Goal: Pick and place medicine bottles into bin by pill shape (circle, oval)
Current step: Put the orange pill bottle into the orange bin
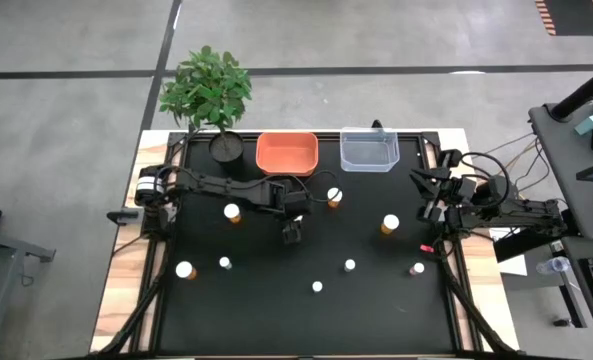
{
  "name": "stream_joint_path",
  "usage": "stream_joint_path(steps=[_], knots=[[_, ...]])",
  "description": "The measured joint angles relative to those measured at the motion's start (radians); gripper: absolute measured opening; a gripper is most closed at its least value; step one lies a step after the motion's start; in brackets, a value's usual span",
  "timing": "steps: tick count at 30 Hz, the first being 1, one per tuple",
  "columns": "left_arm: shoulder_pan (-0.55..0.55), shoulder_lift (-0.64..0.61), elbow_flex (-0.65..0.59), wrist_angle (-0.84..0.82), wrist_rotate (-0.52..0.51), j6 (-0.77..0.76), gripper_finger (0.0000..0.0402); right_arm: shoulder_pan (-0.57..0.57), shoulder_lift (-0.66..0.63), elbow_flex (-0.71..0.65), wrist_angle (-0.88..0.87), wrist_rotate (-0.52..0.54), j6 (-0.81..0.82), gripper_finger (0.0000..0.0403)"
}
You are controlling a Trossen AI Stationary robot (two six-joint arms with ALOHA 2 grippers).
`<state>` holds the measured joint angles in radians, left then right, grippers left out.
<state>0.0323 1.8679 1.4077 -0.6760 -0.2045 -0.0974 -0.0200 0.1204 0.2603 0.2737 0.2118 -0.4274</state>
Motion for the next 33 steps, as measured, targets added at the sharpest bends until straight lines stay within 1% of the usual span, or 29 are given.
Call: stream_joint_path(steps=[3, 7, 13, 14, 19, 22, 27, 33], knots=[[0.034, -0.014, 0.047, -0.003, -0.049, 0.027, 0.0202, 0.0, 0.0, 0.0, 0.0, 0.0, 0.0, 0.005], [0.105, -0.021, 0.1, -0.003, -0.1, 0.033, 0.0203, 0.0, 0.0, 0.0, 0.0, 0.0, 0.0, 0.005], [0.221, -0.023, 0.133, 0.02, -0.218, 0.025, 0.0204, 0.0, 0.0, 0.0, 0.0, 0.0, 0.0, 0.005], [0.244, -0.023, 0.134, 0.027, -0.225, 0.02, 0.0204, 0.0, 0.0, 0.0, 0.0, 0.0, -0.001, 0.005], [0.366, -0.023, 0.122, 0.04, -0.22, -0.1, 0.0205, 0.0, 0.0, 0.0, 0.0, 0.0, -0.002, 0.005], [0.417, -0.017, 0.113, 0.036, -0.214, -0.158, 0.0205, 0.0, 0.0, 0.0, 0.0, 0.0, -0.003, 0.005], [0.465, -0.017, 0.095, 0.039, -0.132, -0.178, 0.0205, 0.0, 0.0, 0.0, 0.0, 0.0, -0.003, 0.005], [0.488, -0.017, 0.041, 0.037, -0.128, -0.186, 0.0205, 0.0, 0.0, 0.0, 0.0, 0.0, -0.003, 0.005]])
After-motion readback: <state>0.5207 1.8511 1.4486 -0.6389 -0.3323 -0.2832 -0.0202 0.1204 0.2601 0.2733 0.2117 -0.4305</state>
